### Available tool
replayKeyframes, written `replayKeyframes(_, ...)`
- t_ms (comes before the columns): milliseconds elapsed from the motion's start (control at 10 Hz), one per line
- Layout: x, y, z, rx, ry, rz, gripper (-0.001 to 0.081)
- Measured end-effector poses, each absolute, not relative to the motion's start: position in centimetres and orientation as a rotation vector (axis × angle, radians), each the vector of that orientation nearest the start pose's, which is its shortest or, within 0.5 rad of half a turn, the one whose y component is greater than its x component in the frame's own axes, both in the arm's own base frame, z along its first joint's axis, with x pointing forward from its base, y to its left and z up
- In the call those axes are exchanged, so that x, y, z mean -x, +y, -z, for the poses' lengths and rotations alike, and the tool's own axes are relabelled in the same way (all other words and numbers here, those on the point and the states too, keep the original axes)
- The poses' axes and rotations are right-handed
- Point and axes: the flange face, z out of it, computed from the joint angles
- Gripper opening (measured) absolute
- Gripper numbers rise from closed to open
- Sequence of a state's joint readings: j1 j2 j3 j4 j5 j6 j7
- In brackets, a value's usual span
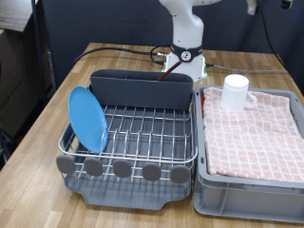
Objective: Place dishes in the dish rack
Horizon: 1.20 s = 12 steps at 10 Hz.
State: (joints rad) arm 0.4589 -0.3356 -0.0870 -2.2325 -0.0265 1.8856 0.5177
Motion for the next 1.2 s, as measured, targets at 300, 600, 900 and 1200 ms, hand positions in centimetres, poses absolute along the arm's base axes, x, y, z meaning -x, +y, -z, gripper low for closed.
replayKeyframes(300,-42.4,16.0,-50.6,3.13,0.278,0.002,0.0803)
replayKeyframes(600,-42.3,17.3,-50.8,3.151,0.279,0.016,0.0803)
replayKeyframes(900,-42.0,19.2,-50.3,3.188,0.229,-0.035,0.0803)
replayKeyframes(1200,-42.5,20.1,-47.9,3.272,0.189,-0.151,0.0803)
